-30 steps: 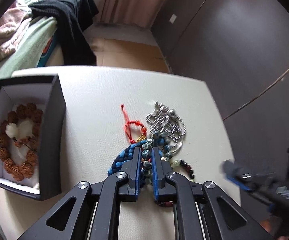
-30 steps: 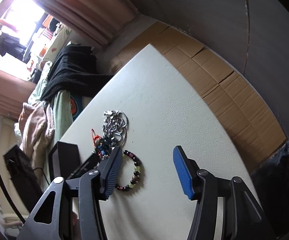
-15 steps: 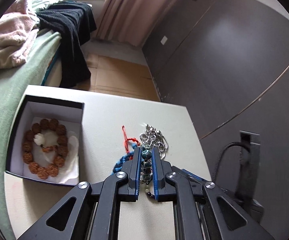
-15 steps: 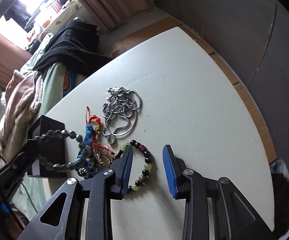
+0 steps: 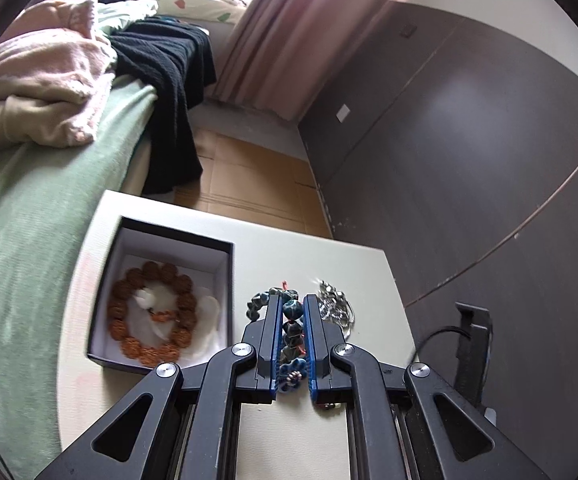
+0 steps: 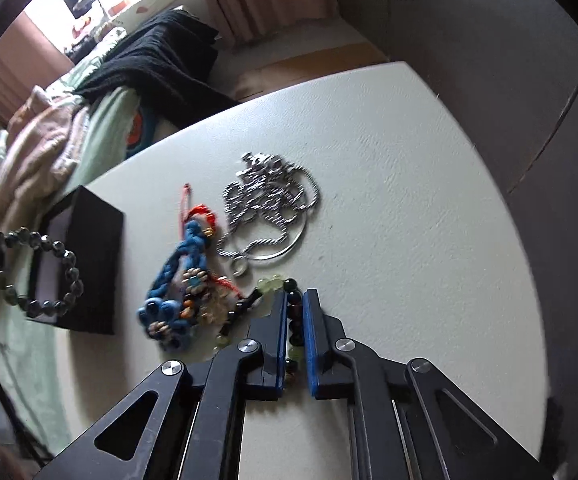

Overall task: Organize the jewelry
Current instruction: 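Carry the beaded bracelet with the left gripper into the black box and release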

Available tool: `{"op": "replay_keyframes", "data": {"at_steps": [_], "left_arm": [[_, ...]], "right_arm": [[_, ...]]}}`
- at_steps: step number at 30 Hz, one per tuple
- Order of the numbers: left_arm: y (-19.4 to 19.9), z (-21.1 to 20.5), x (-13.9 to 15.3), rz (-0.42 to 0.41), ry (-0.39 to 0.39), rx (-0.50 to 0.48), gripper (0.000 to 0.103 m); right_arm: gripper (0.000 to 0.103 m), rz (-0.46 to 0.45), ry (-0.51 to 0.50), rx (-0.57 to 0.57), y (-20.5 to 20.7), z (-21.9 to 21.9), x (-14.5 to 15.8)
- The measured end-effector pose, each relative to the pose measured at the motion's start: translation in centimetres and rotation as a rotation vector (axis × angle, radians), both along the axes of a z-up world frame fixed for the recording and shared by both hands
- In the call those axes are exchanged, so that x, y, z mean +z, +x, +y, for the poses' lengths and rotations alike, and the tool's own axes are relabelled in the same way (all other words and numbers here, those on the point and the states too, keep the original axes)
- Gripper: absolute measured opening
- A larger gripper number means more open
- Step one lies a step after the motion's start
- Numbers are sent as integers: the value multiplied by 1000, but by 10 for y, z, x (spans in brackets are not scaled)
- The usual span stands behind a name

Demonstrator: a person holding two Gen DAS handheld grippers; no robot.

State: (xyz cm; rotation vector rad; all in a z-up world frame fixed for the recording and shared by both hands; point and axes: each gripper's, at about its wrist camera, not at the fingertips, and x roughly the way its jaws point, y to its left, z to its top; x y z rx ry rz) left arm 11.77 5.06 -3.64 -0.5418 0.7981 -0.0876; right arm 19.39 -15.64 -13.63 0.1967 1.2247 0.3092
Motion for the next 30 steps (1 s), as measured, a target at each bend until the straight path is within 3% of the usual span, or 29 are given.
{"op": "replay_keyframes", "data": {"at_steps": [2, 11, 22, 27, 28, 30], "left_arm": [[-4, 7, 3, -8, -8, 16, 10], [-15, 37, 14, -45, -8, 71, 10], [-6, 50, 6, -56, -56, 61, 10], [6, 56, -2, 18, -43, 69, 13], [7, 60, -4, 31, -50, 82, 15], [7, 70, -8, 45, -76, 113, 31]], "right_arm": [[9, -20, 18, -16, -4, -5, 4], [9, -122, 271, -11, -25, -14, 52], [9, -218, 403, 29, -30, 27, 88], [9, -228, 429, 51, -31, 39, 92], [9, -226, 437, 55, -30, 41, 92], [9, -223, 454, 69, -30, 46, 92]]}}
